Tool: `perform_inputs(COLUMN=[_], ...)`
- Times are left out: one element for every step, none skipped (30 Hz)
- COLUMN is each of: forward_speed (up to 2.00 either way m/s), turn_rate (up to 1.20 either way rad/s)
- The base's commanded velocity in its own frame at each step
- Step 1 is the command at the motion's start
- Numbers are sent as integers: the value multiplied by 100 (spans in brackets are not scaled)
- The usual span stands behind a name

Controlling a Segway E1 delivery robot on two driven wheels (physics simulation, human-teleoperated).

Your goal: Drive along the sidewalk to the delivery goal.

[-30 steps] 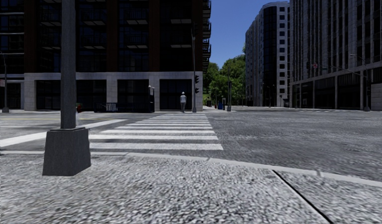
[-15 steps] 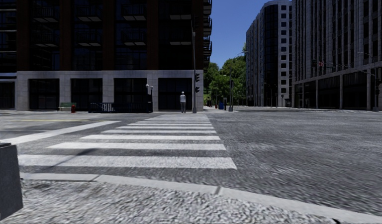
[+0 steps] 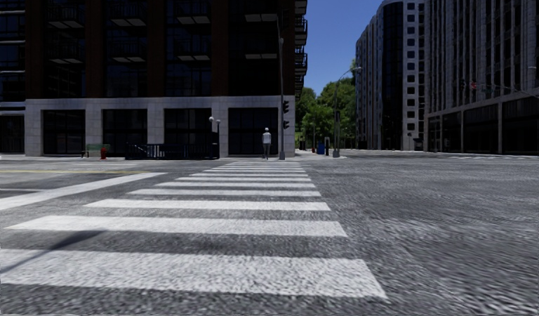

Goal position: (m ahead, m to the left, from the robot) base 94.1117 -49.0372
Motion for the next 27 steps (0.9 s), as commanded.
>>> perform_inputs(forward_speed=[146,146,146,142,139,135,133,133,132,132,132,132,132,132,132,133,149,149,200,200,200,200,200,200,200,200,200], turn_rate=[22,22,22,22,22,22,22,22,22,22,22,22,22,22,22,22,22,22,22,22,22,22,22,22,22,22,22])
